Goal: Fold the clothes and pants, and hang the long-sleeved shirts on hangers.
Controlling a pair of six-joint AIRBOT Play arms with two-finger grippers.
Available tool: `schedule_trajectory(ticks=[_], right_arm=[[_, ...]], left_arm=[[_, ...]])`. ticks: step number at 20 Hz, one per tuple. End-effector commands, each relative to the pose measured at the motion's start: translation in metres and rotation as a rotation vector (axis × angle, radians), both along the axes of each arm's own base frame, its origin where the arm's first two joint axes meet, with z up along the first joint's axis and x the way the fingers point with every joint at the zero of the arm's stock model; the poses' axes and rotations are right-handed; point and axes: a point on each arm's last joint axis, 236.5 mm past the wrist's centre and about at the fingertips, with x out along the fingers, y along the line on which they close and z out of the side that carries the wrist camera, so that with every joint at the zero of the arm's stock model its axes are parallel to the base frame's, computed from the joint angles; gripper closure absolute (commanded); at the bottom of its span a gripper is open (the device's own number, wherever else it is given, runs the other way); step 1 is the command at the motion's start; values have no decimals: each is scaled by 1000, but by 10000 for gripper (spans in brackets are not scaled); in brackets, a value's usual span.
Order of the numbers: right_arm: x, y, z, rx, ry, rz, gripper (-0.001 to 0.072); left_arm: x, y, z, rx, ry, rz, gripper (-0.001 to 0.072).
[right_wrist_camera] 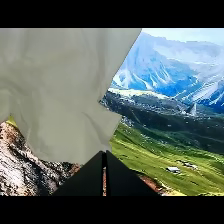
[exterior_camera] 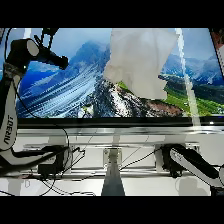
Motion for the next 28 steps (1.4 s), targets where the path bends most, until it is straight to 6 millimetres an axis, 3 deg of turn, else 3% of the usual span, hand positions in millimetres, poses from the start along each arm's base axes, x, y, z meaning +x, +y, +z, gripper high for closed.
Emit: schedule_trajectory(ticks=[1,8,16,18,20,22,25,26,28], right_arm=[[0,0,0,0,1,1,697],[2,0,1,-16,-9,15,696],[41,-1,50,-60,-275,41,695],[44,-10,42,-84,-242,20,684],[46,-18,9,-111,-121,26,687],[54,-14,-43,-76,16,48,697],[40,-7,-156,-7,315,72,698],[28,4,-193,45,413,95,698],[-4,53,-263,237,579,211,698]], left_arm=[[0,1,0,0,-1,1,79],[0,1,0,0,-1,1,79],[1,1,1,10,-7,-14,79],[1,1,-2,13,-2,-21,79],[1,-1,-7,14,9,-23,79],[1,-2,-12,15,18,-26,79],[0,-11,-12,-23,25,-27,79],[0,-18,-12,-50,27,-27,79],[-1,-30,-9,-111,33,-23,79]])
